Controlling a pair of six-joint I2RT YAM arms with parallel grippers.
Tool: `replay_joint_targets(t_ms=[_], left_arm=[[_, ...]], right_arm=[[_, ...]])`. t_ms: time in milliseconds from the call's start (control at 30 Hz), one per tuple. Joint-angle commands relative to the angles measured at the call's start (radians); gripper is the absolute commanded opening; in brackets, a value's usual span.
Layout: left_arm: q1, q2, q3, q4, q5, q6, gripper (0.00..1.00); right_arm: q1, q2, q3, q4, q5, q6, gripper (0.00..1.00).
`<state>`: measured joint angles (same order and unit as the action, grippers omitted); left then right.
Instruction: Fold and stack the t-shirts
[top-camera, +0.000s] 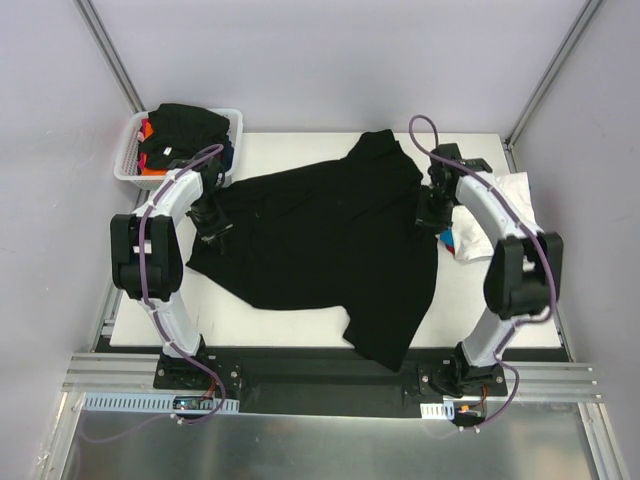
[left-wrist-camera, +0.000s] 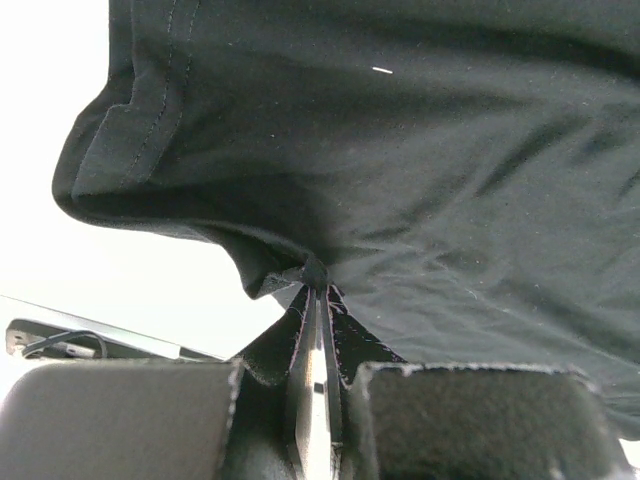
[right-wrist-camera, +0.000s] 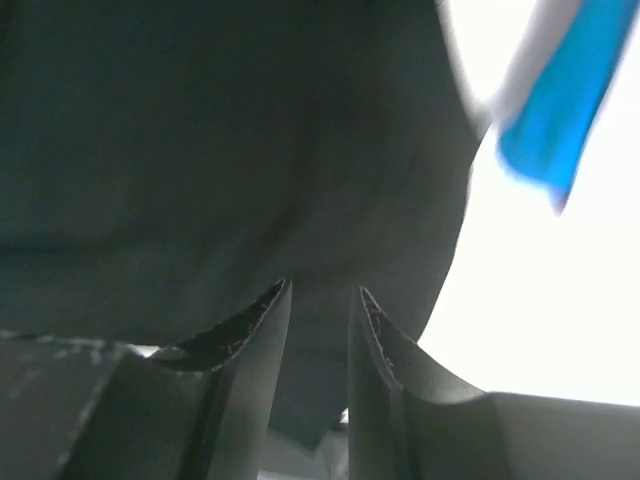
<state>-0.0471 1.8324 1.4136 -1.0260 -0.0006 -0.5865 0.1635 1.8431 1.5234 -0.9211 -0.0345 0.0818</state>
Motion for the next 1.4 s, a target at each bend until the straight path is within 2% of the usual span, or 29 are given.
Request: replay_joint_targets(t_ms=[0, 133, 167, 200, 333, 367, 433, 533, 900, 1200, 1367], left_arm=[[-0.013, -0.048, 0.001, -0.011, 0.010, -0.001, 0.02], [-0.017, -0.081, -0.036, -0.003, 0.008, -0.001, 0.02], [-0.020, -0.094, -0.047, -0.002, 0.008, -0.001, 0.02], [-0.022, -0.100, -0.050, -0.002, 0.007, -0.003, 0.02], [-0.030, -0.122, -0.065, -0.002, 0.005, 0.002, 0.02], [-0.031, -0.128, -0.070, -0.002, 0.005, 0.004, 0.02], [-0.036, -0.139, -0.082, -0.002, 0.005, 0.005, 0.02], [-0.042, -0.154, -0.099, 0.000, 0.005, 0.007, 0.02], [-0.065, -0.185, -0.137, 0.000, -0.022, 0.008, 0.02], [-0.079, -0.160, -0.099, 0.001, -0.016, 0.014, 0.02], [-0.082, -0.145, -0.067, 0.003, -0.004, 0.005, 0.02]], right_arm=[[0.077, -0.238, -0.188, -0.044, -0.053, 0.031, 0.33], [0.160, -0.347, -0.373, -0.042, -0.094, 0.068, 0.25], [0.172, -0.360, -0.432, -0.039, -0.100, 0.069, 0.10], [0.185, -0.372, -0.459, -0.038, -0.100, 0.073, 0.01], [0.220, -0.458, -0.575, -0.025, -0.159, 0.087, 0.01], [0.222, -0.475, -0.592, -0.030, -0.171, 0.088, 0.01], [0.228, -0.507, -0.649, -0.039, -0.194, 0.101, 0.12], [0.240, -0.596, -0.719, -0.051, -0.211, 0.124, 0.20], [0.281, -0.789, -0.856, -0.128, -0.280, 0.144, 0.33], [0.297, -0.855, -0.888, -0.278, -0.338, 0.153, 0.36], [0.303, -0.820, -0.901, -0.188, -0.303, 0.150, 0.36]])
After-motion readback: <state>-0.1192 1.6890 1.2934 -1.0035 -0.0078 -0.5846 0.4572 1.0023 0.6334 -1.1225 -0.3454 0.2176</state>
